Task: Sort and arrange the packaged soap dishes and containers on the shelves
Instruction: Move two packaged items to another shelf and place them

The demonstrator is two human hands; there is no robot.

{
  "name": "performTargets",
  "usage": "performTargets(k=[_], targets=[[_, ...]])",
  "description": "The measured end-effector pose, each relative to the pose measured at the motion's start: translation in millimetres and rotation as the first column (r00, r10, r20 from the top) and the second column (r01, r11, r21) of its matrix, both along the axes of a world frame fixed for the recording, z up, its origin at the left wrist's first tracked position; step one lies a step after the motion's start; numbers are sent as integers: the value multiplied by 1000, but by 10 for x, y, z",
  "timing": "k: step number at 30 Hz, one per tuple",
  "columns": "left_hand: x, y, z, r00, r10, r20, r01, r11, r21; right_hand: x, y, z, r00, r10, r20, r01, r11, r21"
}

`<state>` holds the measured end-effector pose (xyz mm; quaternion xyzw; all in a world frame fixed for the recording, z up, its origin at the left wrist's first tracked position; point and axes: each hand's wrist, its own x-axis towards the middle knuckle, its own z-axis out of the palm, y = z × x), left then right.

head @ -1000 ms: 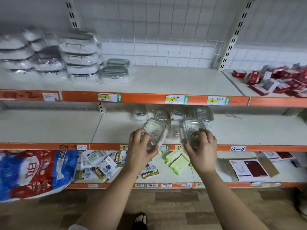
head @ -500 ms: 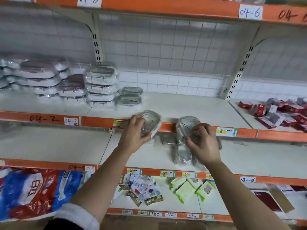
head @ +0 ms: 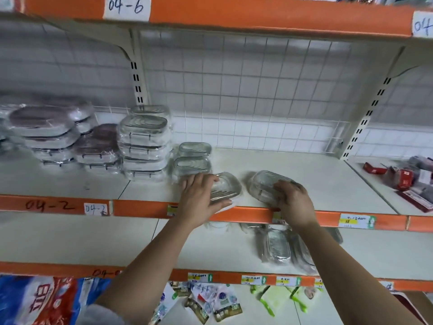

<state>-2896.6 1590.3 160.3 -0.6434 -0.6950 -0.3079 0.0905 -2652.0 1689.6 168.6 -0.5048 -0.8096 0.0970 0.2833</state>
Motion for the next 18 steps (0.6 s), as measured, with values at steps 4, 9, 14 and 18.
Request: performTargets(k=[4, 9, 14, 18], targets=[[-120, 71, 86, 996, -89, 12, 87, 988, 131, -110, 64, 2, 998, -20, -58, 16, 998, -62], [-406, 390, 445, 997, -21, -70, 27, 996, 84, -341, 151, -25, 997, -35, -71, 32, 998, -51], [-671, 886, 681, 995, 56, -80, -59, 998, -34, -582, 283, -54, 997, -33, -74, 32, 999, -17], [-817, 1281, 778, 990, 87, -108, -103, 983, -151, -731, 385, -58, 998, -14, -68, 14, 1000, 4]])
